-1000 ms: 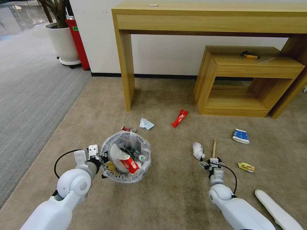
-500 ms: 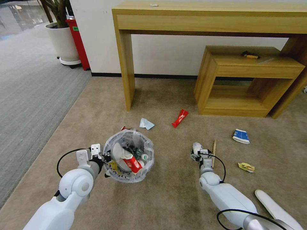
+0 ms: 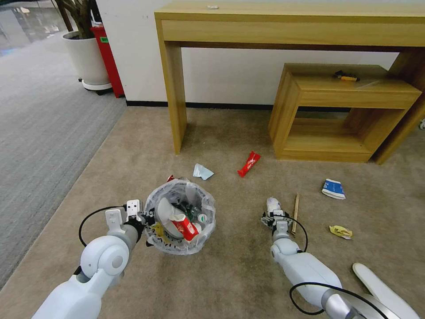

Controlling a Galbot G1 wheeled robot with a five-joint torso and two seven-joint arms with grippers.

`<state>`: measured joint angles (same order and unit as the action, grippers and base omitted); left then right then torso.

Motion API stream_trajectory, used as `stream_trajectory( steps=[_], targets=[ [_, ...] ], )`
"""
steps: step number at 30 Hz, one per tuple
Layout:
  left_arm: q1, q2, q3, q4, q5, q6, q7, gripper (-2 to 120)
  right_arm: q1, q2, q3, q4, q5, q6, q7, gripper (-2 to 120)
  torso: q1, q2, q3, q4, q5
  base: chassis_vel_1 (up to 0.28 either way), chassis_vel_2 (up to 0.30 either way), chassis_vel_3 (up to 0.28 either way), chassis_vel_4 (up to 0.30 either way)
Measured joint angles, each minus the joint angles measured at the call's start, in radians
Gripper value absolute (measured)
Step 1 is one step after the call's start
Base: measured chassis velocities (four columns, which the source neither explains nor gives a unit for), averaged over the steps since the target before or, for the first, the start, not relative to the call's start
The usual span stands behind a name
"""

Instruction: Pick up the trash bin and place the garbage on the floor into it.

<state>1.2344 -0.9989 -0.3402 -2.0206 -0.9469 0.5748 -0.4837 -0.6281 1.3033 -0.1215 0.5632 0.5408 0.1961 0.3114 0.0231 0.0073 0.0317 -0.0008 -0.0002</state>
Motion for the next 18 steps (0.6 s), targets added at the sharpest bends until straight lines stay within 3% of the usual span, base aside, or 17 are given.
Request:
stream_trajectory(
  steps=[5, 18],
  targets=[
    [0.001, 0.001, -0.001, 0.000, 0.000, -0.006, 0.002, 0, 0.002, 0.001, 0.009, -0.014, -0.003, 0.003, -0.008, 91, 0.000, 0.000, 0.000, 0.0000, 0.0000, 0.000, 0.000, 0.000, 0.000],
    [0.007, -0.014, 0.001, 0.004, 0.019, -0.017, 0.008, 0, -0.009, -0.001, 0.030, -0.026, -0.029, 0.020, -0.024, 41, 0.000, 0.000, 0.000, 0.0000, 0.0000, 0.000, 0.000, 0.000, 0.000]
  ],
)
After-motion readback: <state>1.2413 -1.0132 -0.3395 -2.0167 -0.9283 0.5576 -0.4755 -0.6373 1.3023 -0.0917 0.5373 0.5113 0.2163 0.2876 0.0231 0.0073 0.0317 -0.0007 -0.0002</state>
